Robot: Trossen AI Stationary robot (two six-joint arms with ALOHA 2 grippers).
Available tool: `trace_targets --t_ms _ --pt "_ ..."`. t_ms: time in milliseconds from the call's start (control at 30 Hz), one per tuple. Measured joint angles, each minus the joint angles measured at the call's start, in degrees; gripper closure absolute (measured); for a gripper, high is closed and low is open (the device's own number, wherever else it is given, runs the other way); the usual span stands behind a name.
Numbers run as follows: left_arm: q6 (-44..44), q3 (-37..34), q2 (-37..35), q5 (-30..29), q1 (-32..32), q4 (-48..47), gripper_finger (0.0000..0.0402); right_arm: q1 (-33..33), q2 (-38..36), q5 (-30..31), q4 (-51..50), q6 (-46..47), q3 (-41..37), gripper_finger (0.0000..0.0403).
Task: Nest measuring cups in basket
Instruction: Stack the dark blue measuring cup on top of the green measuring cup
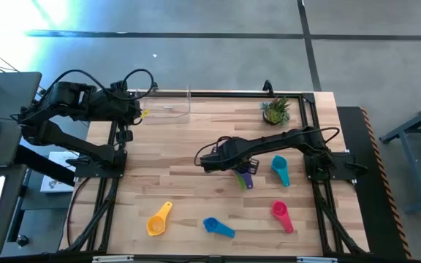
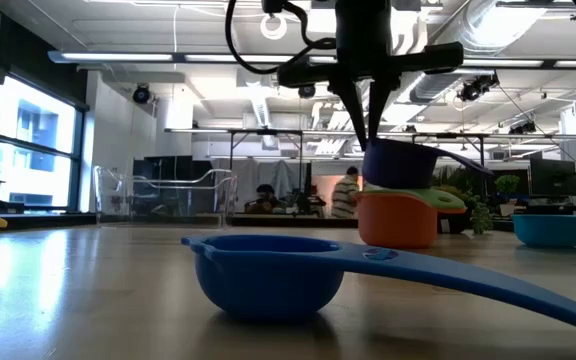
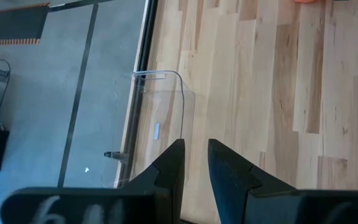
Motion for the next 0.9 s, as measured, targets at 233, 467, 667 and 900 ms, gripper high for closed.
trace_targets --t_ms 233,467,667,900 --pt "0.0 0.0 0.0 0.0 0.0 0.0 0.0339 -1.0 0.0 -1.1 0.0 -1.2 0.0 0.0402" --pt "0.3 0.0 0.0 0.0 0.0 0.0 0.0339 -1.6 0.0 -1.2 0.5 -1.5 0.0 0.0378" --pt "0.7 0.0 0.0 0.0 0.0 0.0 0.0339 -1.6 0.0 -1.2 1.1 -1.5 0.0 0.0358" --pt "1.2 0.0 0.0 0.0 0.0 0.0 0.0339 -1.6 0.0 -1.2 1.0 -1.7 0.0 0.0355"
